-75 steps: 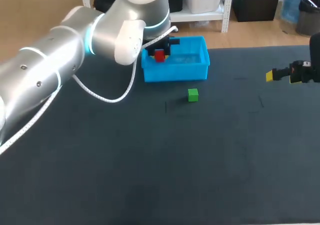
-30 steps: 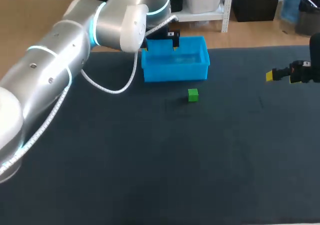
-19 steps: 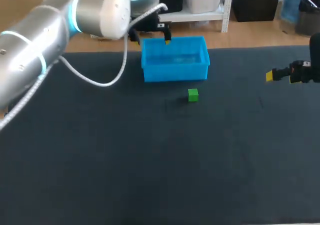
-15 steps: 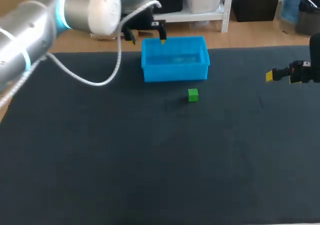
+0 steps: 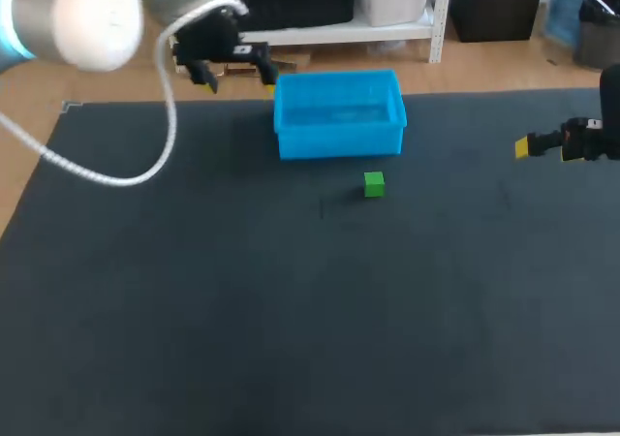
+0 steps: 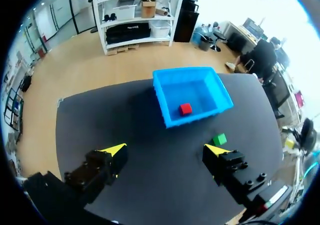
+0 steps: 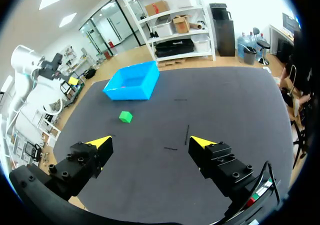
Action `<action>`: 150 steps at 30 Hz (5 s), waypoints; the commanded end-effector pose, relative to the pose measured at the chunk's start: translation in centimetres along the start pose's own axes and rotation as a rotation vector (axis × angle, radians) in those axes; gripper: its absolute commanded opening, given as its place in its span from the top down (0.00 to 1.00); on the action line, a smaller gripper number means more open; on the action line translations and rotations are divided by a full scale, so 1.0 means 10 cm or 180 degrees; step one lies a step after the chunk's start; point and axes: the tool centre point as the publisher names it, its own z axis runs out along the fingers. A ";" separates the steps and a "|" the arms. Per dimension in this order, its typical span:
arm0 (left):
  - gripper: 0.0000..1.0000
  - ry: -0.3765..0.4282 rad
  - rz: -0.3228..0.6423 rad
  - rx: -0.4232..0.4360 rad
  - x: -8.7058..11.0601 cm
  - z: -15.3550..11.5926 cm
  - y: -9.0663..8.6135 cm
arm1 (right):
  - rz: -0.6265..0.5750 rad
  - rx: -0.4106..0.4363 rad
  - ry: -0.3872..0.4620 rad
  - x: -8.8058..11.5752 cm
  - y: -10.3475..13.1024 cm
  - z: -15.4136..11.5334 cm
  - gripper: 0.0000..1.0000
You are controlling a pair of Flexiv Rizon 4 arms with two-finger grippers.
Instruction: Use the left arm to pick the red cube and place it into the blue plastic box first, then use the right arm to grasp the green cube and put it into the same blue plastic box after the first action is fully finished.
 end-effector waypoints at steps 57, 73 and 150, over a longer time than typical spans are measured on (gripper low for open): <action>0.00 -0.0657 0.0773 0.0743 1.67 -0.56 0.29 | -0.0166 0.0406 0.0707 -0.36 0.26 0.37 0.00; 0.00 -0.0657 0.0773 0.0743 1.67 -0.56 0.29 | -0.0009 0.0689 0.0996 -0.38 0.75 1.23 0.00; 0.00 -0.0657 0.0773 0.0743 1.67 -0.56 0.29 | 0.0124 0.1179 0.1649 -0.03 1.01 2.31 0.00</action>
